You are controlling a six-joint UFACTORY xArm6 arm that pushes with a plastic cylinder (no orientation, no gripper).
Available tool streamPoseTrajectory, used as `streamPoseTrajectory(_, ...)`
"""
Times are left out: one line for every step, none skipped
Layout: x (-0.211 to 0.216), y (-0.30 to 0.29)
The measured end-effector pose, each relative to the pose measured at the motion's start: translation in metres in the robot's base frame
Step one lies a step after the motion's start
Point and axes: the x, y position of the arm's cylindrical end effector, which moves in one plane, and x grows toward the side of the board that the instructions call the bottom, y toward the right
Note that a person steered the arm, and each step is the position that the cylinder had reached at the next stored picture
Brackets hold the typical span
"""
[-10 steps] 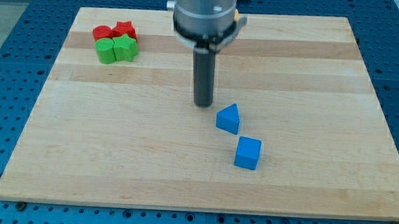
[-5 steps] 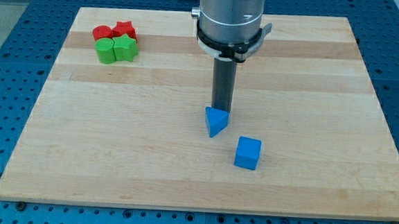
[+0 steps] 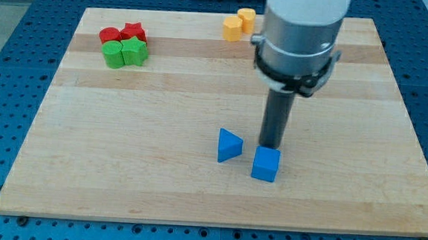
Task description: Place the triangle parallel to the cube
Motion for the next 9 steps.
streamPoseTrajectory(0.008, -0.039)
streamPoseTrajectory(0.009, -0.059)
streamPoseTrajectory(0.009, -0.059)
streamPoseTrajectory(0.009, -0.059)
streamPoseTrajectory(-0.009, -0.06)
streamPoseTrajectory(-0.021, -0.078)
streamPoseTrajectory(-0.018, -0.094)
streamPoseTrajectory(-0.004, -0.077)
streamPoseTrajectory(0.009, -0.055)
